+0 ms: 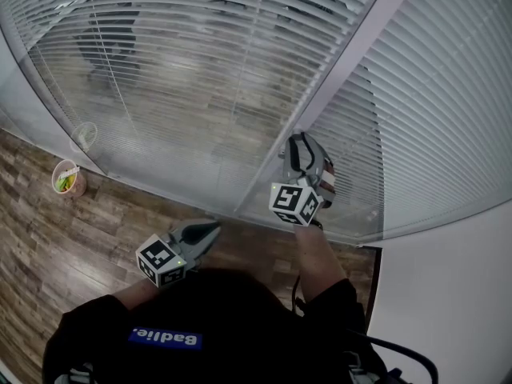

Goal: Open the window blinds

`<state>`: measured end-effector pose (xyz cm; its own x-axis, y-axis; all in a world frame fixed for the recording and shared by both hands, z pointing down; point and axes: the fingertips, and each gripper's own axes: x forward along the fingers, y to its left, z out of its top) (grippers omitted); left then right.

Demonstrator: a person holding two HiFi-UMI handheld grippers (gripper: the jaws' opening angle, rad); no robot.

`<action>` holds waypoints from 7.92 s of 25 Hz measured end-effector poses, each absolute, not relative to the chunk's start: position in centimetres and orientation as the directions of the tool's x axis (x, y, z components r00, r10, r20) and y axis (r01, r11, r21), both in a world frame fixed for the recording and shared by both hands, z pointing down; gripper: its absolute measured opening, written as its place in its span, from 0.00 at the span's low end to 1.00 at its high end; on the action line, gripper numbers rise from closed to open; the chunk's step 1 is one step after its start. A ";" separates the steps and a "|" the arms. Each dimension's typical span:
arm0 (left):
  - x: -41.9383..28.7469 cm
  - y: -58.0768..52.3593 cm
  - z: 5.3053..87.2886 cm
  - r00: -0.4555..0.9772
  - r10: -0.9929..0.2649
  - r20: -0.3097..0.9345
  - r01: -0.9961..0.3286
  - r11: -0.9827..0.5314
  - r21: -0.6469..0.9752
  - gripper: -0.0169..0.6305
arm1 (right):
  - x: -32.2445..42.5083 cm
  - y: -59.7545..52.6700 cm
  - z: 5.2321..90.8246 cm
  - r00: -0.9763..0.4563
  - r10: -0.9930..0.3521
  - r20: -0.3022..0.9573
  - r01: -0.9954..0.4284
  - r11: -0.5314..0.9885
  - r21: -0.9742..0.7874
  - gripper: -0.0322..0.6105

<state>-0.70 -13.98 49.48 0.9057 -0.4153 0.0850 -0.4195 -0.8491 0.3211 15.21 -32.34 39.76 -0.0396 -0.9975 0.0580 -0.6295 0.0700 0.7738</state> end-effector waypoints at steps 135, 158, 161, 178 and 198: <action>-1.1 -14.1 49.1 0.902 -0.425 0.070 -0.421 -0.837 0.348 0.03 | 14.5 -32.4 39.7 -0.012 -0.996 0.092 -0.387 0.089 0.918 0.25; -1.4 -14.2 49.2 0.900 -0.429 0.069 -0.424 -0.830 0.363 0.03 | 14.7 -32.4 39.5 -0.024 -0.992 0.125 -0.500 0.121 0.858 0.24; -1.3 -14.2 49.3 0.902 -0.426 0.071 -0.421 -0.831 0.365 0.03 | 14.6 -32.5 39.7 -0.007 -0.991 0.135 -0.388 0.127 0.913 0.24; -1.3 -14.3 49.2 0.902 -0.426 0.068 -0.419 -0.830 0.368 0.03 | 14.5 -32.3 39.3 -0.040 -0.993 0.114 -0.492 0.119 0.863 0.26; -1.6 -14.4 49.4 0.897 -0.436 0.072 -0.430 -0.824 0.369 0.03 | 14.5 -32.7 39.2 -0.020 -0.991 0.135 -0.570 0.122 0.813 0.24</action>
